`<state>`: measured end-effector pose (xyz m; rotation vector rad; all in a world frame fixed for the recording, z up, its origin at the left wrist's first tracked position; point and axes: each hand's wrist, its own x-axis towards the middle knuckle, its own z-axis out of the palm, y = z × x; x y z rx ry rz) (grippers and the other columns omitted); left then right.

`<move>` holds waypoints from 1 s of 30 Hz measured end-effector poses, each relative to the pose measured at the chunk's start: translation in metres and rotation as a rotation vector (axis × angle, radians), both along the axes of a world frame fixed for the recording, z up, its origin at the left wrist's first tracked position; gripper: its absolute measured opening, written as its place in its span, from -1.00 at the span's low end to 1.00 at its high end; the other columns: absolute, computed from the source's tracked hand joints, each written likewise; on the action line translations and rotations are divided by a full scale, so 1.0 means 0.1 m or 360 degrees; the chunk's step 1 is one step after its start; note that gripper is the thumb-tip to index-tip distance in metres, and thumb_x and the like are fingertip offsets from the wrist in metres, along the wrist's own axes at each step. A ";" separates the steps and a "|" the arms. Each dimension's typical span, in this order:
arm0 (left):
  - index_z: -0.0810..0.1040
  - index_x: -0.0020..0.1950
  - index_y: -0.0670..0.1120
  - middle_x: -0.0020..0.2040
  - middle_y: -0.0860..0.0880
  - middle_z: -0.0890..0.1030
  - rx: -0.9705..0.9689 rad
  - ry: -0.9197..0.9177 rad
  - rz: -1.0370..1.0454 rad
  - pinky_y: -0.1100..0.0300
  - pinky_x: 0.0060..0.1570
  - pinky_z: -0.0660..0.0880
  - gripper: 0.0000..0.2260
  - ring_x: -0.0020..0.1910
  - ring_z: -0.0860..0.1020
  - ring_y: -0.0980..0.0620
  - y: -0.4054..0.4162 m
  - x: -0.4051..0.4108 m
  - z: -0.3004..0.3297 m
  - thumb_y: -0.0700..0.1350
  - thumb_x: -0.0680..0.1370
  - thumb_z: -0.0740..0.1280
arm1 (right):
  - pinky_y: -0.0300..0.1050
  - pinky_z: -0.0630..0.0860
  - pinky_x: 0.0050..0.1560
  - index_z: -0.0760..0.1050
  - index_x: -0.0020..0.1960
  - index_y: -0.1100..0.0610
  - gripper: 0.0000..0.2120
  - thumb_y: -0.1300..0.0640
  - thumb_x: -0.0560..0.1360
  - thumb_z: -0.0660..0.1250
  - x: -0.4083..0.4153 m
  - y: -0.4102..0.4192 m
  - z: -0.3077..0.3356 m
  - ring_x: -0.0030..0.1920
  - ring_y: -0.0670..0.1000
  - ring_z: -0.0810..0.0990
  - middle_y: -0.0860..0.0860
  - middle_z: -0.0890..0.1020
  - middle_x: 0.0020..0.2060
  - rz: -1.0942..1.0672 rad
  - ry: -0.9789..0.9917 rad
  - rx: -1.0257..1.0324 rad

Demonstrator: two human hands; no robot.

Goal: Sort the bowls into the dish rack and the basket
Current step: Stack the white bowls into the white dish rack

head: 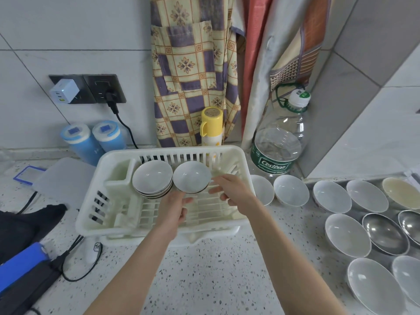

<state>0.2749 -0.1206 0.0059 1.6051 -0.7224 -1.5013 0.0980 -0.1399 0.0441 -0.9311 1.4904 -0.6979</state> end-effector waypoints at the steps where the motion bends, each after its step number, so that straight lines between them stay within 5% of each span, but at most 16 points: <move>1: 0.55 0.15 -0.06 -0.13 -0.07 0.70 -0.0056 0.0012 0.0025 0.30 -0.60 0.17 -0.80 -0.59 0.26 0.13 0.06 -0.02 0.03 -0.02 0.60 0.27 | -0.28 0.16 -0.58 0.55 0.14 0.04 -0.78 0.06 0.54 0.23 -0.04 0.07 0.05 -0.51 -0.11 0.37 -0.02 0.69 -0.26 -0.0025 -0.0055 -0.0062; 10: 0.54 0.06 -0.15 -0.28 -0.07 0.59 -0.0269 0.0126 -0.0176 0.27 -0.59 0.17 -0.86 -0.56 0.27 0.11 0.66 -0.56 0.31 -0.15 0.60 0.23 | -0.27 0.16 -0.54 0.63 0.07 0.08 -0.81 0.07 0.51 0.34 -0.73 0.78 0.15 -0.50 -0.09 0.29 0.04 0.69 -0.25 -0.0634 -0.0719 -0.0276; 18: 0.59 -0.04 -0.05 -0.35 0.06 0.62 -0.0149 0.0047 -0.0758 0.31 -0.54 0.19 -0.82 -0.56 0.28 0.14 1.18 -1.46 0.23 0.00 0.58 0.25 | -0.29 0.15 -0.60 0.61 0.02 0.12 -0.85 0.12 0.49 0.34 -1.40 1.09 -0.17 -0.53 -0.10 0.26 0.01 0.64 -0.30 -0.1052 -0.0693 -0.0035; 25: 0.55 0.07 -0.04 -0.15 0.00 0.69 0.0316 0.0011 -0.0554 0.28 -0.55 0.21 -0.80 -0.54 0.34 0.11 1.04 -2.10 -0.10 0.04 0.58 0.24 | -0.29 0.19 -0.62 0.56 0.00 0.14 -0.86 0.13 0.47 0.34 -1.87 1.13 -0.53 -0.54 -0.09 0.31 0.03 0.65 -0.23 -0.1077 -0.0648 0.0238; 30: 0.46 -0.05 0.00 0.06 -0.08 0.68 0.0533 0.0200 -0.0274 0.27 -0.57 0.15 -0.84 -0.47 0.36 0.08 0.73 -2.30 -0.32 0.05 0.63 0.22 | -0.29 0.19 -0.62 0.46 0.01 0.12 -0.90 0.13 0.52 0.26 -2.10 1.04 -0.76 -0.56 -0.08 0.30 0.07 0.69 -0.09 -0.1015 -0.0645 0.0396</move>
